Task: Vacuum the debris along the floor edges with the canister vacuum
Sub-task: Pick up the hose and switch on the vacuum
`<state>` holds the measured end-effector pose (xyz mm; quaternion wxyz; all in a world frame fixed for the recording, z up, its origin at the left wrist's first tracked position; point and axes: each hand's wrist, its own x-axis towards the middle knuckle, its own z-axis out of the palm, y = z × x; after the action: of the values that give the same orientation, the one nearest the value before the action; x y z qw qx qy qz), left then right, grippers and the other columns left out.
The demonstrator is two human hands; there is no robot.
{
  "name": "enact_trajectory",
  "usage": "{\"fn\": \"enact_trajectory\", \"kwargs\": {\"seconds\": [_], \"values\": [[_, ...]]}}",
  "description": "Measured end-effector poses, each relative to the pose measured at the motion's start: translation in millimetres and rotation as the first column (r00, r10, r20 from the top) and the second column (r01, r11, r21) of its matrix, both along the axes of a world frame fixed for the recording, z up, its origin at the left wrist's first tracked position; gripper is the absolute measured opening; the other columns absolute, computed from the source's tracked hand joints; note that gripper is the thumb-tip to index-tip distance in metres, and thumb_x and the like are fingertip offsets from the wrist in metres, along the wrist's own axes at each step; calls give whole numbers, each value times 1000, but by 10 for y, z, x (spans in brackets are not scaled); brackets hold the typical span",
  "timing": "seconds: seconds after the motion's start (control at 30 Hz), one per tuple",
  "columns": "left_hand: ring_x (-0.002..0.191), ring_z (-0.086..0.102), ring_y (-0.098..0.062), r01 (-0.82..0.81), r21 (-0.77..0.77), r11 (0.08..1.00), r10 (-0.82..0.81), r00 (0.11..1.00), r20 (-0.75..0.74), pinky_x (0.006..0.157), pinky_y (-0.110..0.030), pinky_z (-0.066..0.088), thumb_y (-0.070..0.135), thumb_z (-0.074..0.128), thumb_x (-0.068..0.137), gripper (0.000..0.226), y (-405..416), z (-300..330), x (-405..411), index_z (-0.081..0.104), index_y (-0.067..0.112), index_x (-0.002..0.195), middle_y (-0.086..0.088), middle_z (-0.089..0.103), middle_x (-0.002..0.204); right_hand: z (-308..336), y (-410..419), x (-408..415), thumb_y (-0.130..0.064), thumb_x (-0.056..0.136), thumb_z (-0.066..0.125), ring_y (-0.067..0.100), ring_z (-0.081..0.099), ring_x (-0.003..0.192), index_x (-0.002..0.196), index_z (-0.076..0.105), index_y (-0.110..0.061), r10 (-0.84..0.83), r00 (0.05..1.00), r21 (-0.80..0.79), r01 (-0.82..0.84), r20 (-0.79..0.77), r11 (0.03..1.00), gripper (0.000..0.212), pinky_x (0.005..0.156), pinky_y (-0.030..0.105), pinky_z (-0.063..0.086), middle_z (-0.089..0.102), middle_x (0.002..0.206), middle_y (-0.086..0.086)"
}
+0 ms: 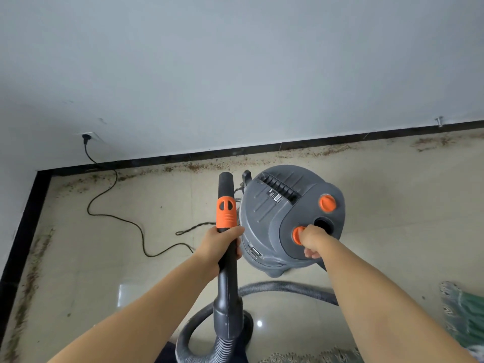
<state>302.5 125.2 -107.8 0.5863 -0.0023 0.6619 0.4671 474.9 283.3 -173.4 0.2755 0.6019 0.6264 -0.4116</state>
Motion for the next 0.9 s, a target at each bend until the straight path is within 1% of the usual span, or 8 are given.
{"fn": "enact_trajectory", "kwargs": {"seconds": [0.1, 0.17, 0.3, 0.47, 0.63, 0.73, 0.83, 0.9], "values": [[43, 49, -19, -33, 45, 998, 33, 999, 6, 54, -30, 49, 7, 66, 86, 17, -102, 191, -202, 52, 6, 77, -7, 54, 55, 335, -121, -191, -18, 103, 35, 26, 55, 68, 88, 57, -4, 137, 986, 4, -138, 94, 990, 30, 55, 27, 41, 64, 79, 15], [47, 51, -19, -87, 92, 992, 82, 995, 59, 62, -33, 51, 11, 68, 86, 17, -211, 350, -372, 52, 6, 81, -7, 55, 58, 527, -240, -450, -17, 101, 36, 24, 53, 68, 71, 49, -7, 207, 978, 119, -205, -3, 971, 34, 60, 27, 39, 55, 67, 9], [62, 55, -19, -222, 169, 960, 186, 961, 206, 81, -35, 48, 35, 64, 89, 26, -514, 680, -817, 56, 10, 88, -5, 58, 68, 1090, -695, -1067, -23, 99, 42, 13, 63, 74, 80, 59, -10, 298, 868, 132, -268, -397, 954, 28, 65, 26, 46, 67, 83, 0], [82, 57, -12, -245, 235, 941, 248, 969, 17, 71, -25, 44, 52, 59, 88, 43, -870, 1082, -1277, 62, 10, 100, 1, 60, 89, 1633, -1416, -1740, -51, 94, 50, 8, 61, 109, 105, 66, -25, 301, 683, -35, -431, -665, 901, 32, 96, 29, 45, 69, 113, -7], [87, 57, -15, -314, 259, 914, 347, 933, -94, 72, -26, 45, 51, 56, 91, 39, -1296, 1351, -1686, 60, 13, 102, -4, 59, 94, 1743, -2140, -2332, -39, 94, 53, 12, 60, 90, 108, 53, -20, 396, 592, 130, -440, -702, 888, 23, 68, 21, 44, 63, 97, -3], [103, 55, -15, -228, 272, 935, 289, 934, -212, 95, -29, 36, 54, 51, 92, 37, -1664, 1447, -2042, 62, 19, 100, -1, 62, 108, 1756, -2488, -2673, -31, 97, 47, 7, 64, 78, 108, 52, -16, 280, 575, 49, -383, -768, 922, 19, 60, 15, 46, 68, 90, -2], [120, 50, -12, -199, 267, 943, 265, 934, -239, 111, -42, 16, 66, 39, 89, 56, -2212, 1441, -2398, 62, 23, 116, 1, 60, 125, 1843, -2763, -3070, -29, 98, 46, 22, 68, 81, 105, 53, -10, 106, 568, -28, -223, -816, 974, 21, 75, 34, 56, 69, 84, 7], [129, 44, -12, -217, 270, 938, 270, 946, -178, 117, -47, 11, 74, 37, 78, 76, -2665, 1305, -2554, 48, 25, 135, 0, 51, 139, 1938, -2912, -3378, -31, 98, 49, 26, 66, 69, 95, 53, -8, 71, 504, -32, -192, -861, 981, 23, 71, 39, 55, 66, 70, 6]]}}
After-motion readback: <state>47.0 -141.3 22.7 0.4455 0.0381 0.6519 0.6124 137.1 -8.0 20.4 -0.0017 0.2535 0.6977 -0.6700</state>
